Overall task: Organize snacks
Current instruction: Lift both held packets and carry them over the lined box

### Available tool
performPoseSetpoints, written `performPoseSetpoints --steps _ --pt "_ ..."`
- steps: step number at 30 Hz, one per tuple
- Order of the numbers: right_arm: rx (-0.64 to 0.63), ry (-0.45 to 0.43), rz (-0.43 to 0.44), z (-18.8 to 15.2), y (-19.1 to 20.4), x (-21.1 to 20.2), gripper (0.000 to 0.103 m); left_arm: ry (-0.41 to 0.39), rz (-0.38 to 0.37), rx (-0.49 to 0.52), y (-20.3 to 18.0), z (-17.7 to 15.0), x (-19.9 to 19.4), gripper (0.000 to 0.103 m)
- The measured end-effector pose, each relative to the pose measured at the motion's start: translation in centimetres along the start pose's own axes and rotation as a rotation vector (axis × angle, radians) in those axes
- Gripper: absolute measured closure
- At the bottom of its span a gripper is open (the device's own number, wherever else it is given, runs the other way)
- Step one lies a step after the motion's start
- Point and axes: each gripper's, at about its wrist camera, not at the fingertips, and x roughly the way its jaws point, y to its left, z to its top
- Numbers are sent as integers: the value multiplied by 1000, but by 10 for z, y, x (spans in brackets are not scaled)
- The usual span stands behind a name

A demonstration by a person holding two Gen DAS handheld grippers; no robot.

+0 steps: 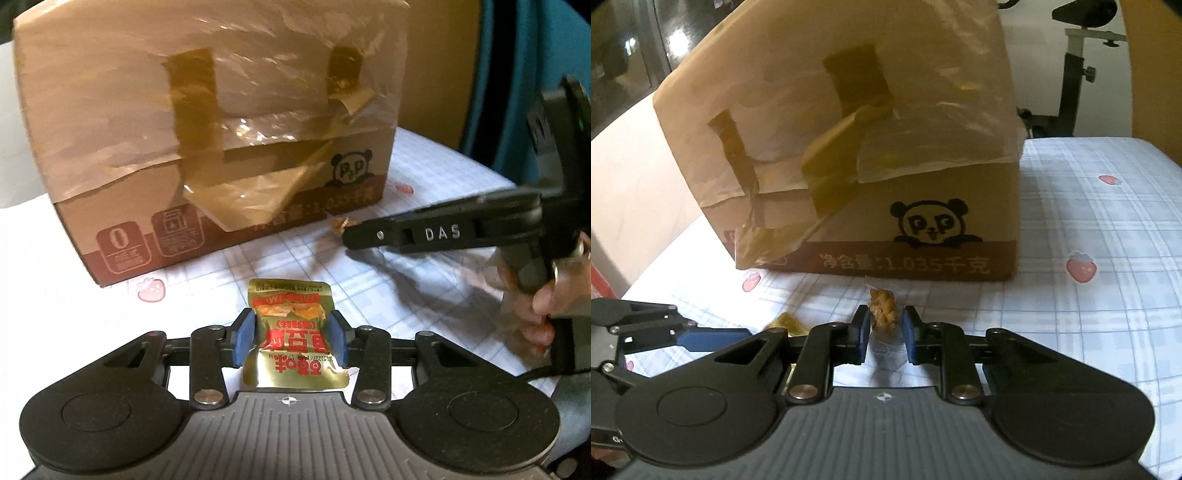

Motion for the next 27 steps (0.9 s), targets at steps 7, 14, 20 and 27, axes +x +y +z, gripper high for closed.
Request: performPoseSetpoints --steps 7,14,20,27 --pt "54 -32 -10 -3 -13 -4 82 -33 5 -36 3 3 -12 59" --pt "55 -55 -14 1 -11 -14 82 -75 9 -67 7 3 -37 59" --pt "19 -83 4 4 -3 -44 82 -140 5 -89 12 13 -71 59" --pt "-27 -195 31 37 7 -94 82 -295 16 -75 15 53 -120 59"
